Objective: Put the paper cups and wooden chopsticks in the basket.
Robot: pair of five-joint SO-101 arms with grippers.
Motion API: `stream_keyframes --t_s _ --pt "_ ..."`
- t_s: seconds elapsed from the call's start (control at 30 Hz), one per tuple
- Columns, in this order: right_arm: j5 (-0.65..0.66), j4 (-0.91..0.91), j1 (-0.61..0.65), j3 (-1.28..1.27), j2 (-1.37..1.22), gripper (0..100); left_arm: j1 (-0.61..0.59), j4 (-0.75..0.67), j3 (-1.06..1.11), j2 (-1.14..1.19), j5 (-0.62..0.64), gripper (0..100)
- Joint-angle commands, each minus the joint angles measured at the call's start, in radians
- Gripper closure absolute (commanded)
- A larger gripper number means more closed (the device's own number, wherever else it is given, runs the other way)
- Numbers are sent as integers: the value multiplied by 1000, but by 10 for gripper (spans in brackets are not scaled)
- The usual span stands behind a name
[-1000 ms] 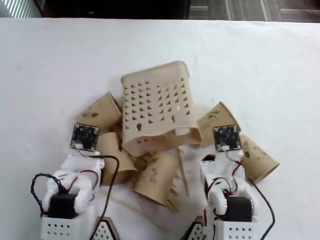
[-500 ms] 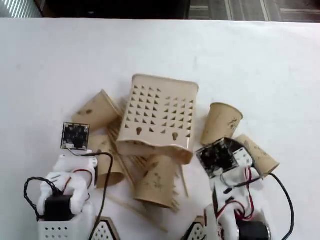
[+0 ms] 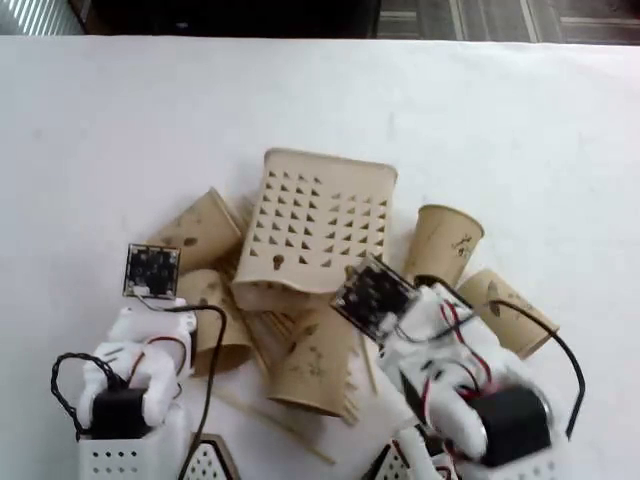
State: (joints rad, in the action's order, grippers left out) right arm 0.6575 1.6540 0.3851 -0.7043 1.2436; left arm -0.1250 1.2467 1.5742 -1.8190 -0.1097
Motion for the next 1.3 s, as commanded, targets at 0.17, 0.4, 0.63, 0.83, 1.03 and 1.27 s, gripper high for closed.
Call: stream_keyframes --t_s 0.17,0.4,0.63,0.83,1.03,1.27 --pt "12 -62 104 43 -208 714 -10 -21 -6 -2 -8 976" --pt "40 -257 150 -143 -208 713 -10 -21 -6 -2 -8 976" --pt "161 -478 88 -305 -208 713 -10 -15 -6 -2 -8 976" --pt "160 -668 30 -405 -208 715 -10 -15 -6 -2 -8 976" --pt "161 -885 -21 -486 -208 794 -10 -15 -2 -2 -8 976" --pt "157 -909 -30 -413 -150 961 -10 -15 -2 -2 -8 976"
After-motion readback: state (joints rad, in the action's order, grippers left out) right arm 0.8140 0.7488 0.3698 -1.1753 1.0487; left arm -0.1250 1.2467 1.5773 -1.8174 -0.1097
